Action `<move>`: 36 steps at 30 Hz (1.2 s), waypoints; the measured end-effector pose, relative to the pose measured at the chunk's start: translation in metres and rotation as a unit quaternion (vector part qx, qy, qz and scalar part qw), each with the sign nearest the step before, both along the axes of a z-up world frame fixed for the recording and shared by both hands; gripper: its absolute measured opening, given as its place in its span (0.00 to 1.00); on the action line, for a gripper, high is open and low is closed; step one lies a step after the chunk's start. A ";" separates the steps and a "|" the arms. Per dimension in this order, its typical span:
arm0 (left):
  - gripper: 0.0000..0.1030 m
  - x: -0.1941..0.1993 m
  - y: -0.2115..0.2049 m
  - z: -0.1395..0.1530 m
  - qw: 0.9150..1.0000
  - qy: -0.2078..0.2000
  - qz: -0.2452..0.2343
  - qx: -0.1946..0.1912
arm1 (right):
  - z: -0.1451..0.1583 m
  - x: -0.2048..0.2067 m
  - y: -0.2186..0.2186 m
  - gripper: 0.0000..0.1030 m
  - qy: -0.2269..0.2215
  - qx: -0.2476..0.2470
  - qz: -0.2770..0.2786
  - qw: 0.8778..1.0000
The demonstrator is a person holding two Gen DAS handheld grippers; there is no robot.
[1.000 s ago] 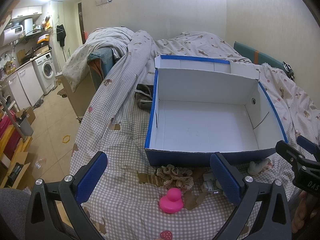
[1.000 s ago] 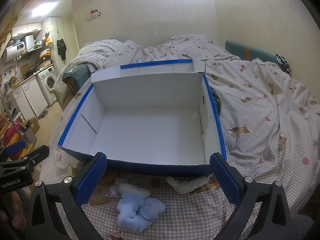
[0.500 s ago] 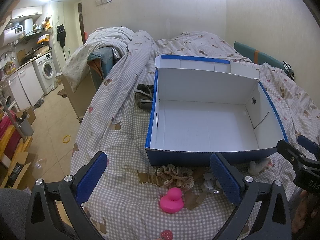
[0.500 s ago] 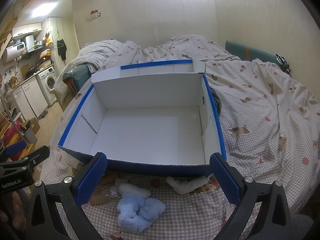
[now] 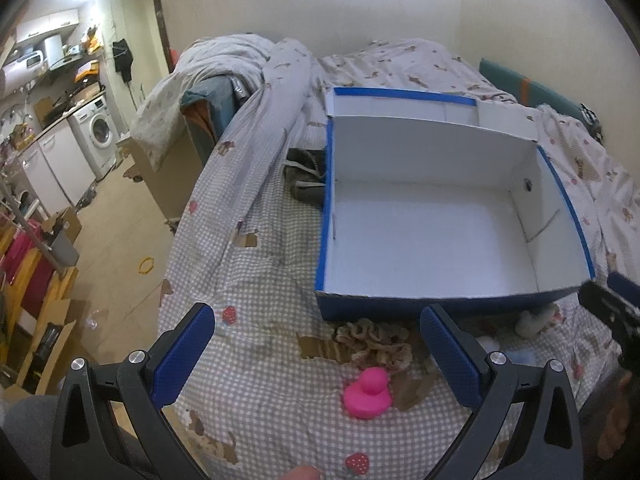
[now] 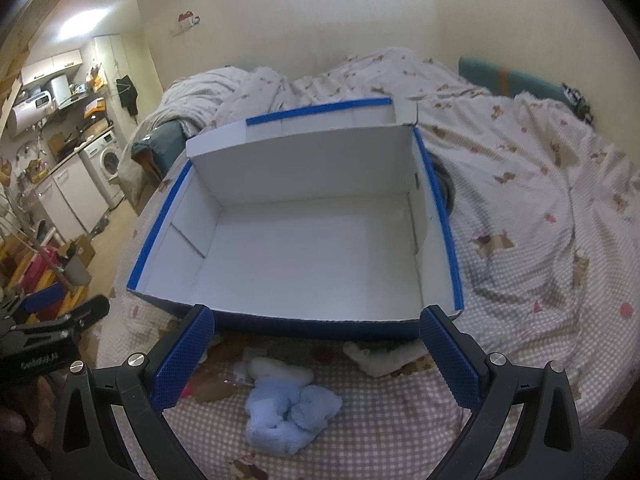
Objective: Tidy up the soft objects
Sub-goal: 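Grasp the beige lace scrunchie with the left gripper while the right gripper grasps the light-blue plush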
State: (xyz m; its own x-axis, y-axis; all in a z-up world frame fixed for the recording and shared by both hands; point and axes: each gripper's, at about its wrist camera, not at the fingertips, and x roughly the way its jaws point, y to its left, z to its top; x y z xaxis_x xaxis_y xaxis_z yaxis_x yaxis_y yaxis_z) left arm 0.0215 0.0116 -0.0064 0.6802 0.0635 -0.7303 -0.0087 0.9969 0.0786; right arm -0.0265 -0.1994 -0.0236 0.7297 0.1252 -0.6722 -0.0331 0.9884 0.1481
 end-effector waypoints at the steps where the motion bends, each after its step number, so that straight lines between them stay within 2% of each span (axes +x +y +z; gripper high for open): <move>1: 1.00 0.005 0.003 0.001 1.000 0.007 0.006 0.000 | 0.000 0.002 -0.001 1.00 0.007 0.007 0.003 1.000; 4: 1.00 0.020 0.014 -0.001 0.999 0.031 0.026 0.007 | -0.002 0.006 -0.004 1.00 0.025 0.014 0.011 1.000; 6: 1.00 0.033 0.022 -0.008 0.997 0.061 0.038 0.006 | -0.004 0.011 -0.005 1.00 0.036 0.019 0.015 0.999; 9: 0.99 0.052 0.040 -0.027 0.990 0.121 0.061 -0.026 | -0.011 0.017 -0.009 1.00 0.059 0.027 0.017 0.998; 11: 0.87 0.062 0.048 -0.045 0.983 0.166 0.067 -0.048 | -0.019 0.021 -0.014 1.00 0.076 0.042 0.008 0.996; 13: 0.79 0.072 0.050 -0.069 0.971 0.218 0.071 -0.065 | -0.025 0.023 -0.018 1.00 0.090 0.056 -0.001 0.994; 15: 0.76 0.078 0.046 -0.089 0.959 0.257 0.066 -0.097 | -0.031 0.025 -0.021 1.00 0.101 0.063 -0.010 0.993; 16: 0.76 0.080 0.044 -0.094 0.956 0.266 0.064 -0.107 | -0.033 0.025 -0.022 1.00 0.104 0.064 -0.014 0.992; 22: 0.75 0.091 0.017 -0.111 0.955 0.273 0.027 -0.115 | -0.039 0.027 -0.023 1.00 0.115 0.064 -0.026 0.991; 24: 0.58 0.097 0.016 -0.121 0.952 0.277 0.025 -0.124 | -0.040 0.028 -0.023 1.00 0.117 0.062 -0.029 0.991; 26: 0.22 0.102 0.018 -0.129 0.946 0.287 0.019 -0.147 | -0.042 0.029 -0.022 1.00 0.119 0.060 -0.030 0.991; 27: 0.16 0.102 0.022 -0.132 0.942 0.290 0.017 -0.168 | -0.042 0.030 -0.022 1.00 0.120 0.060 -0.030 0.991; 29: 0.13 0.101 0.031 -0.130 0.939 0.283 0.022 -0.195 | -0.044 0.030 -0.023 1.00 0.121 0.057 -0.032 0.991; 31: 0.11 0.098 0.038 -0.126 0.937 0.283 0.019 -0.203 | -0.045 0.031 -0.024 1.00 0.122 0.055 -0.035 0.990; 34: 0.10 0.089 0.052 -0.107 0.944 0.267 0.023 -0.192 | -0.045 0.032 -0.025 1.00 0.122 0.055 -0.038 0.990; 36: 0.10 0.078 0.062 -0.086 0.955 0.245 0.020 -0.163 | -0.045 0.031 -0.026 1.00 0.122 0.056 -0.038 0.990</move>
